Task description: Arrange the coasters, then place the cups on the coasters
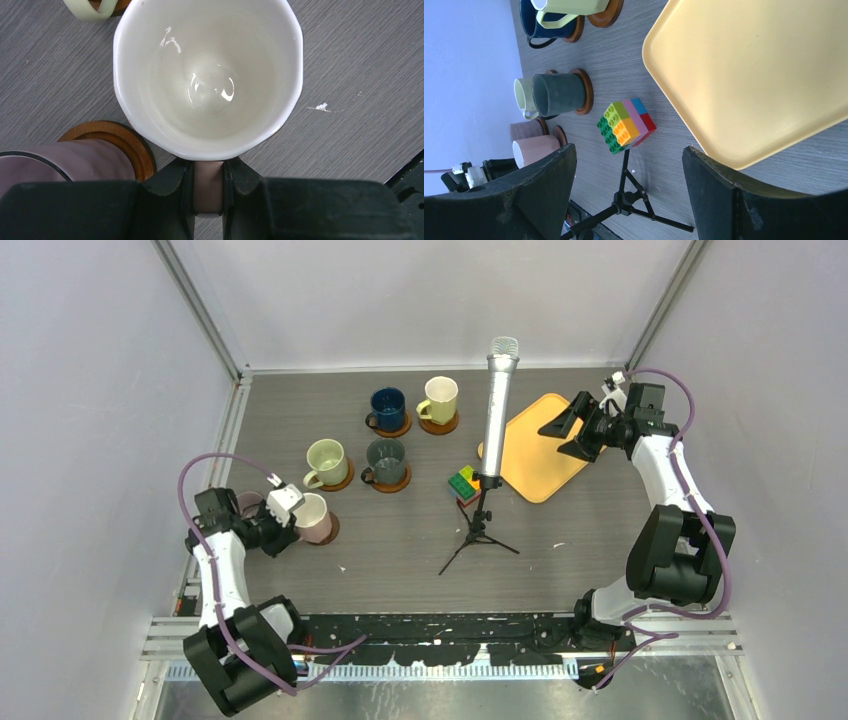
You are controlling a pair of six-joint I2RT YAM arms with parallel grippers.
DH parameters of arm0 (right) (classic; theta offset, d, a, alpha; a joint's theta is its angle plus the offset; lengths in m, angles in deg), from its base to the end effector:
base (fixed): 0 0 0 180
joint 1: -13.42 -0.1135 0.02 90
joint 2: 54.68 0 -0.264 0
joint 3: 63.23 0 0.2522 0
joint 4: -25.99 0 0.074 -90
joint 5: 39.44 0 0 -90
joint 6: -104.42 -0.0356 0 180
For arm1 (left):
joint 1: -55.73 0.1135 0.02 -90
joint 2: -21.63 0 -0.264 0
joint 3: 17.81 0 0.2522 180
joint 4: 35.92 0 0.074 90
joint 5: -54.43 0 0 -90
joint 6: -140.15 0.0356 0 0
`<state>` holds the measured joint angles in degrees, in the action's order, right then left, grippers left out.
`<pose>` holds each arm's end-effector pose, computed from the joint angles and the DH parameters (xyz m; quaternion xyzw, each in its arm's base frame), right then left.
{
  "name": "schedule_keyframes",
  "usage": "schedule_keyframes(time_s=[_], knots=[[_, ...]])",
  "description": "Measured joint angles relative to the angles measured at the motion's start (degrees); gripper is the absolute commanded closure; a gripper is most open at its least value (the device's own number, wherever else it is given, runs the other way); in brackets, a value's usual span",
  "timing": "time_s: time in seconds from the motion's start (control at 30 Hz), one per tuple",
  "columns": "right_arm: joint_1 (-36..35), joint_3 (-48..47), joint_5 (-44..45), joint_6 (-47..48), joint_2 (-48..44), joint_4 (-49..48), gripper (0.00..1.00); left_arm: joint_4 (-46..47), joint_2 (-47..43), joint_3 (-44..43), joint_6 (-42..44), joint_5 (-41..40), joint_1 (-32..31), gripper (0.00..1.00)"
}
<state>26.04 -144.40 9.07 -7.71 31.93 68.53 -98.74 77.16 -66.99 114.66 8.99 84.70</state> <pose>0.3202 -0.0475 0.2783 0.1395 0.8711 0.3573 0.3067 0.1491 0.0540 0.2104 0.3430 0.8458 -0.1337 0.3862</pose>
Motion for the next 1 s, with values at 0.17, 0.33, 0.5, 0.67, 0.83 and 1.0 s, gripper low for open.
schedule_keyframes(time_s=[0.17, 0.33, 0.5, 0.67, 0.83, 1.0], knots=[[0.00, 0.20, -0.02, 0.00, 0.00, 0.00, 0.18, 1.77, 1.84, 0.44, 0.04, -0.07, 0.02, 1.00], [-0.02, 0.26, -0.02, 0.00, 0.00, 0.00, 0.18, 3.17, 2.29, 1.18, 0.48, 0.44, 0.02, 1.00], [0.00, 0.26, -0.02, 0.00, 0.00, 0.00, 0.18, 5.16, 2.62, 2.01, 0.46, 1.36, -0.02, 1.00], [0.00, 0.26, -0.02, 0.00, 0.00, 0.00, 0.18, 6.19, 3.61, 2.01, 0.44, 2.03, -0.09, 0.90], [0.00, 0.26, 0.00, 0.00, 0.00, 0.00, 0.18, 6.16, 3.61, 2.01, 0.76, 2.03, -0.13, 0.79], [0.00, 0.26, 0.00, 0.00, 0.00, 0.00, 0.18, 5.68, 2.67, 2.01, 2.27, 1.29, -0.24, 0.69]])
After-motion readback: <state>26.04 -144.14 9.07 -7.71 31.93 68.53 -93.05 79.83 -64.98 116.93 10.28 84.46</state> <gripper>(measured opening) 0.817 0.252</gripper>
